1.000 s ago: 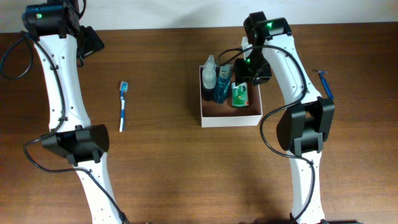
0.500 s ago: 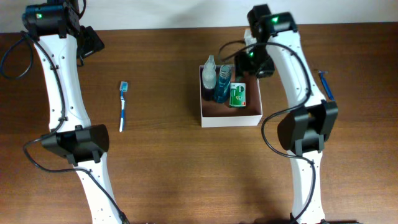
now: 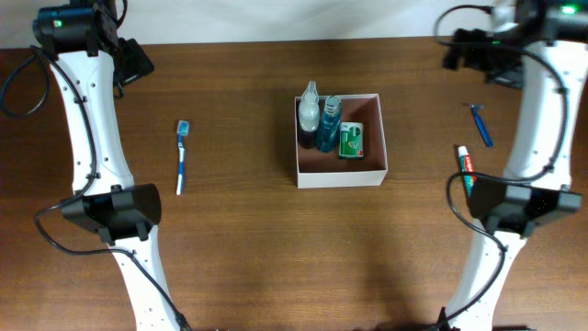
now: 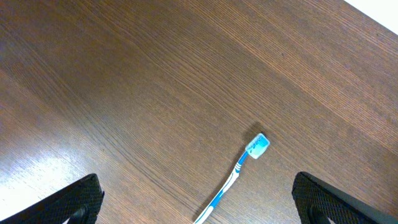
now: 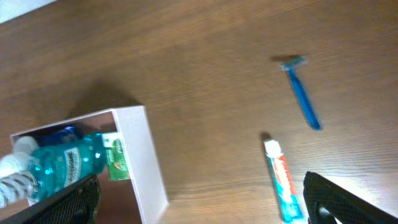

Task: Pack container
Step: 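Withdraw the right gripper and move it over the Colgate toothpaste tube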

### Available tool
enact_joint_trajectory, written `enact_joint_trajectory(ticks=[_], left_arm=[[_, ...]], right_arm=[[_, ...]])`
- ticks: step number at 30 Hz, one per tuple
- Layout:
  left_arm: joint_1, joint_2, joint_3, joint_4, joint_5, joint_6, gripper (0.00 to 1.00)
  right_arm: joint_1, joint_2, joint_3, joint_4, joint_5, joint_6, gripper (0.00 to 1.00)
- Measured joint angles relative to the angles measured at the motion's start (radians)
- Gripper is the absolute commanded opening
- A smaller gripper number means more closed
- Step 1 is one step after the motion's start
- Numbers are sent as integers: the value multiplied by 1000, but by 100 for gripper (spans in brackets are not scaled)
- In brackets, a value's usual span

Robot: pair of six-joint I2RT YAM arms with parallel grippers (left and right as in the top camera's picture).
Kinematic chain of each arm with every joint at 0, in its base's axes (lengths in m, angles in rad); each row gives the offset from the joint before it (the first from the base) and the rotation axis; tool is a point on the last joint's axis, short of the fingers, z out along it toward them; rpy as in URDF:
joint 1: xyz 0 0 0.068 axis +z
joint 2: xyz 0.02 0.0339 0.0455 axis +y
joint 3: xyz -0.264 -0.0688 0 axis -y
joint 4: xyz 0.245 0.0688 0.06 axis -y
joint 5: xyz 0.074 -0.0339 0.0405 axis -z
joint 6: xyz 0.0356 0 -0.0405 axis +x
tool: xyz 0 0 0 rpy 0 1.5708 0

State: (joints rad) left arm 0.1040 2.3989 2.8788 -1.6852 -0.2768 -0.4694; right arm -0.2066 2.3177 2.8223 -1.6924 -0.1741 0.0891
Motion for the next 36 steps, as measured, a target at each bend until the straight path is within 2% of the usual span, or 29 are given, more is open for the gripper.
enact_joint_trajectory(ticks=[3, 11, 15, 18, 26, 36], left_arm=[[0, 0, 0, 0, 0, 0, 99], [0, 0, 0, -1, 0, 0, 99], [0, 0, 0, 2, 0, 0, 99], [0, 0, 0, 5, 0, 0, 99], [0, 0, 0, 6, 0, 0, 100], [0, 0, 0, 6, 0, 0, 99]], right_arm=[[-41, -89, -119, 0, 0, -48, 99], [-179, -412, -587, 0, 35, -149, 99], [-237, -448, -772, 8, 47, -253, 99], [-251, -422, -885, 75, 47, -301, 99], [-252, -385, -977, 275, 47, -372, 99], [-228, -385, -1055, 414, 62, -412, 99]])
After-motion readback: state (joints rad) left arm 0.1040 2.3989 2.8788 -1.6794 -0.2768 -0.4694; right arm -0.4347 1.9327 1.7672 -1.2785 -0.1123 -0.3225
